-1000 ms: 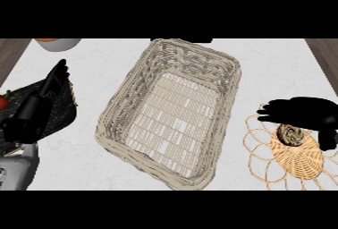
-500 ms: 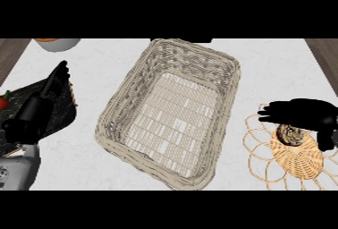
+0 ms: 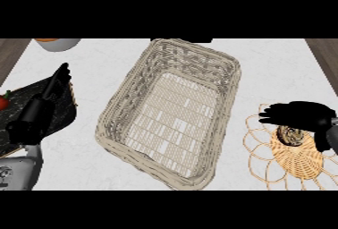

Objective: Pick the cupcake from the placemat and place it in the basket

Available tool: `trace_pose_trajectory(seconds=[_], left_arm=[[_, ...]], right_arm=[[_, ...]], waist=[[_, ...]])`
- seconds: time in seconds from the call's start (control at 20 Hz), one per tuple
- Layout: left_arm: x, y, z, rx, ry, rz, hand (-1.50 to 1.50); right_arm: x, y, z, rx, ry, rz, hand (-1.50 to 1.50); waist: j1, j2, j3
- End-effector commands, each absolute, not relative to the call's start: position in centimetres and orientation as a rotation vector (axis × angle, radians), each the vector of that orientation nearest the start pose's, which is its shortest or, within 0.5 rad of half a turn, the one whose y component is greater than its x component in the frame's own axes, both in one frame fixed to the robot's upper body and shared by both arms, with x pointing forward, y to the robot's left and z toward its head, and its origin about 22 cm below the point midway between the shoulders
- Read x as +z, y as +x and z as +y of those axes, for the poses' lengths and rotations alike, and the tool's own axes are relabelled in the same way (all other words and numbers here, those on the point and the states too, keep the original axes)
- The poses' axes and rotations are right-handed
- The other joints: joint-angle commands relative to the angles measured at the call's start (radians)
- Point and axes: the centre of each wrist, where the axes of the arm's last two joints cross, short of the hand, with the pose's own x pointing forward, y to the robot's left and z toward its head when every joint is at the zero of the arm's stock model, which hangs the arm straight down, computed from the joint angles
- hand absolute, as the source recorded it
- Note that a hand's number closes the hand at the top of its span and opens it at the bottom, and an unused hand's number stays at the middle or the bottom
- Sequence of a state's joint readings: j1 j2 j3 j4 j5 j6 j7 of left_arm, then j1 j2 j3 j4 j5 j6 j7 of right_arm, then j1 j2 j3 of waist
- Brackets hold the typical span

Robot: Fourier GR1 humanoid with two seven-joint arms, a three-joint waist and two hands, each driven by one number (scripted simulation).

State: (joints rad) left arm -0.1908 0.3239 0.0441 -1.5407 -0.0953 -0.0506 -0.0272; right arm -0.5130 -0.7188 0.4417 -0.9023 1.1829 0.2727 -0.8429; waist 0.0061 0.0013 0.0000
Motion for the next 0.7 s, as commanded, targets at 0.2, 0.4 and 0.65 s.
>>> trace_pose_trajectory(seconds=[0.2, 0.4, 0.65], left_arm=[[8.6, 27.7, 28.8, -0.384, 0.28, -1.703, 0.0], [6.5, 27.5, 29.7, -0.392, 0.294, -1.739, 0.0], [7.7, 29.1, 29.3, -0.382, 0.301, -1.726, 0.0]], right_arm=[[2.2, 34.7, -35.0, 2.242, -0.245, -0.951, -1.5], [1.8, 35.1, -35.5, 2.171, -0.194, -0.968, 1.5], [0.3, 36.0, -33.3, 2.265, -0.215, -1.029, 1.5]], waist=[[0.001, -0.002, 0.0], [0.003, 0.0, 0.0], [0.01, 0.003, 0.001]])
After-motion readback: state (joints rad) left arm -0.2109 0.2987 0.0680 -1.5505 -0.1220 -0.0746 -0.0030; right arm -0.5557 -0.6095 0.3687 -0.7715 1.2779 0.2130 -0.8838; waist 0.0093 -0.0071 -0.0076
